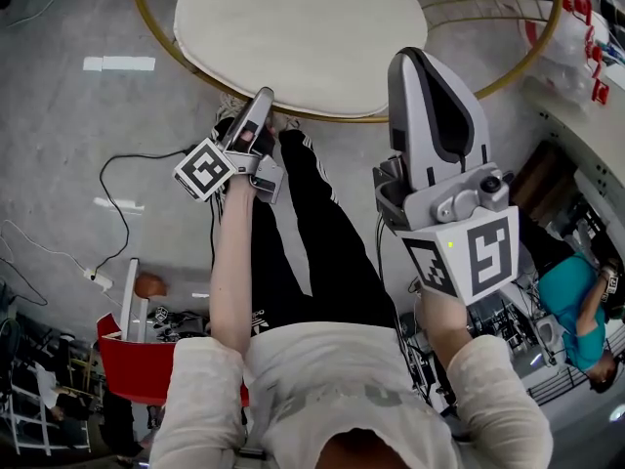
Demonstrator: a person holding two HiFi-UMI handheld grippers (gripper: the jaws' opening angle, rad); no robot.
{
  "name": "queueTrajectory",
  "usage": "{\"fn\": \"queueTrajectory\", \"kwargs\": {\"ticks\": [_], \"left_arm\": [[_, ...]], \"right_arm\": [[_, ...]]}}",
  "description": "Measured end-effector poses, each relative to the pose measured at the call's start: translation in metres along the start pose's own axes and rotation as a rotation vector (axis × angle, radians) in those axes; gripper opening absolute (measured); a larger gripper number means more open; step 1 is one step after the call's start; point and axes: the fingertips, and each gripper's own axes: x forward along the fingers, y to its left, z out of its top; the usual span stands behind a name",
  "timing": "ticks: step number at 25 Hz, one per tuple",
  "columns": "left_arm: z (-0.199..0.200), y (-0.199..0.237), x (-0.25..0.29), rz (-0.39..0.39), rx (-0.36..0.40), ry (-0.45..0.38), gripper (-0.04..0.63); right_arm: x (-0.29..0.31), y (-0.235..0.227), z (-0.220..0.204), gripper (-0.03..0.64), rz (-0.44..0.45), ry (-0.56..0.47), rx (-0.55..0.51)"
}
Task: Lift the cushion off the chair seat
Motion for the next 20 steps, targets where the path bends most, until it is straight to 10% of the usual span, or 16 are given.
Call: {"fn": "queueTrajectory", "kwargs": {"ticks": [20], "left_arm": [[0.005, -0.022, 0.043, -0.078, -0.036, 0.005, 0.212]], "right_arm": [[-0.008, -0.011, -0.008, 0.017, 0.002, -0.006, 0.063]]}}
